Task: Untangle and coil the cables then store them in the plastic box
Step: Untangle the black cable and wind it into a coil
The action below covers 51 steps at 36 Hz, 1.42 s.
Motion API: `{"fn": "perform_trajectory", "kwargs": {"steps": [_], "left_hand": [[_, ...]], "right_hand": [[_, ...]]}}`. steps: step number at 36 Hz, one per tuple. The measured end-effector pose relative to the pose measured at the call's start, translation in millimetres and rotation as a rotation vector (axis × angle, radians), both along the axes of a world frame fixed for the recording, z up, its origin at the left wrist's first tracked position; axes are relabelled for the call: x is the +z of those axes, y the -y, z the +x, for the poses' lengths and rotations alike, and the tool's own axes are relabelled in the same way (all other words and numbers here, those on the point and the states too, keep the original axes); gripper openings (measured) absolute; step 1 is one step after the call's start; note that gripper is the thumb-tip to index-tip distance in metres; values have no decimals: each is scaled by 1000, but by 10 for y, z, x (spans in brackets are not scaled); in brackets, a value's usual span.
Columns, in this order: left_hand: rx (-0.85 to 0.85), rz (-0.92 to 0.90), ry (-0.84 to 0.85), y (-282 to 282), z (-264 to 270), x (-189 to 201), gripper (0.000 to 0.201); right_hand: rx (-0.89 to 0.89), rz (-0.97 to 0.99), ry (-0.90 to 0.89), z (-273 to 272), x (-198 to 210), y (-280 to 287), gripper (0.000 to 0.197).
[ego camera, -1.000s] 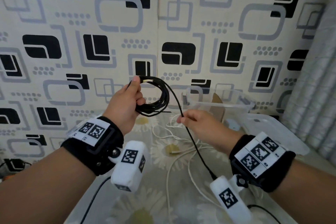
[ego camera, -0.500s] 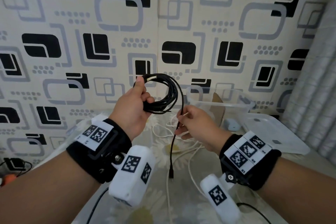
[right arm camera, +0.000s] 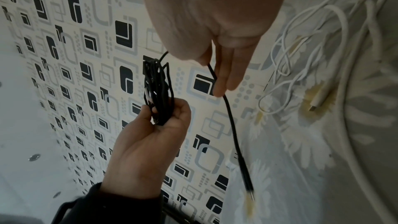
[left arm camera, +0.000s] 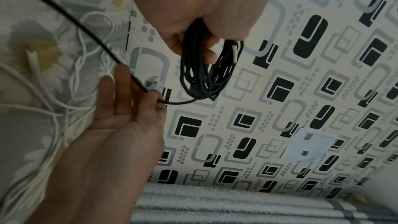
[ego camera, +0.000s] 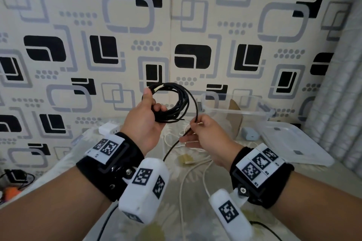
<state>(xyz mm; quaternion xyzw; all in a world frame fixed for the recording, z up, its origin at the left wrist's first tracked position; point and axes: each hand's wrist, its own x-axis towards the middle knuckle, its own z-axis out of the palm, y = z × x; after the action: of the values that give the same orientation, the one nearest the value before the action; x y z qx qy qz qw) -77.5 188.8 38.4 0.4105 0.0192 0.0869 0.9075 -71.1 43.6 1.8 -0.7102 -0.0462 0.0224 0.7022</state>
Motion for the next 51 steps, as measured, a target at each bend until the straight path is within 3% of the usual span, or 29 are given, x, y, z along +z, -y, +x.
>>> {"fn": "perform_trajectory", "kwargs": {"steps": [4,10,12,15,18,23,29,37,44,51], "left_hand": [[49,111,-35,1,10,-19,40],[193,555,-92,-49,34,-118,61],[184,617,-88,-35,15,-110,69],[213,664,-87,-58,34,-134,67],[174,588,-68,-50,58,-157,66],[64,233,-59,-19,84,-166,46],[6,84,-32,-28,155,-195,35],[-9,45,53,-32,179,-182,40],[-53,-24,56,-27,225,-159,35],[-75,3,31,-72,403,-223,29]], "right_hand": [[-162,153,25,72,42,3,14],[-280,401,62,84,76,-45,15],[-301,475,73,83,69,-74,15],[-355,552,113,93,61,-120,15],[-407,622,127,117,80,-138,18],[-453,656,87,158,116,-128,19],[-464,610,25,191,97,-127,10],[-447,557,-40,197,7,-83,12],[-230,478,-181,187,-19,-158,15],[-107,441,-161,263,-82,-118,9]]}}
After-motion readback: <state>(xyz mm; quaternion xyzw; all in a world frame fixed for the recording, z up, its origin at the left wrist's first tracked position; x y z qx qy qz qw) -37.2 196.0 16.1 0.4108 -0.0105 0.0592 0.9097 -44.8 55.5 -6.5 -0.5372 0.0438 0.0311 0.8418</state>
